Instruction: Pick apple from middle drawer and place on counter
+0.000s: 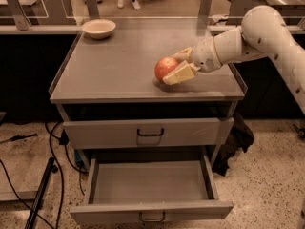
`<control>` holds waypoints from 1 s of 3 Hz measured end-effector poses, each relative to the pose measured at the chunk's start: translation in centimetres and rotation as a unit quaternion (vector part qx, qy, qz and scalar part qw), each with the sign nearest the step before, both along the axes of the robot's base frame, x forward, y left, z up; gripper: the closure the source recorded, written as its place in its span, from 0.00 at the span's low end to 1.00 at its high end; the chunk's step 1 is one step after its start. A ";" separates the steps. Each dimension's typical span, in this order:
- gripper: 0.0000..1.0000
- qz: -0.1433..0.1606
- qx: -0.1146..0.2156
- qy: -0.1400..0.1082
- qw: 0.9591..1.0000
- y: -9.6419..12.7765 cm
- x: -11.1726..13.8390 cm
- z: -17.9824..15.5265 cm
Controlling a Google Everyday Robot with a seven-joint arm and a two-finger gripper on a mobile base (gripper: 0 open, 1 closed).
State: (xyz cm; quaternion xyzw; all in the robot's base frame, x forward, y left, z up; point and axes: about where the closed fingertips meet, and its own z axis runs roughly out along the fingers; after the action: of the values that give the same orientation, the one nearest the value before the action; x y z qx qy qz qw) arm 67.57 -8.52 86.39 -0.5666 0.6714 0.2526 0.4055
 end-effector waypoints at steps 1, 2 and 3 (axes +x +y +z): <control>1.00 -0.002 0.002 0.010 1.000 0.3 0.7 -0.7; 1.00 -0.004 0.004 0.018 1.000 0.5 1.0 -1.5; 1.00 -0.003 0.006 0.024 1.000 0.6 1.1 -2.1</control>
Offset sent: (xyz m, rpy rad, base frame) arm 0.0148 0.0003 -0.0225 0.0149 0.0551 -0.0243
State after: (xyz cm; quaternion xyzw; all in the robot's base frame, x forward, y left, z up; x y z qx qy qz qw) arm 68.65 -7.96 84.28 -0.5563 0.6811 0.2689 0.3929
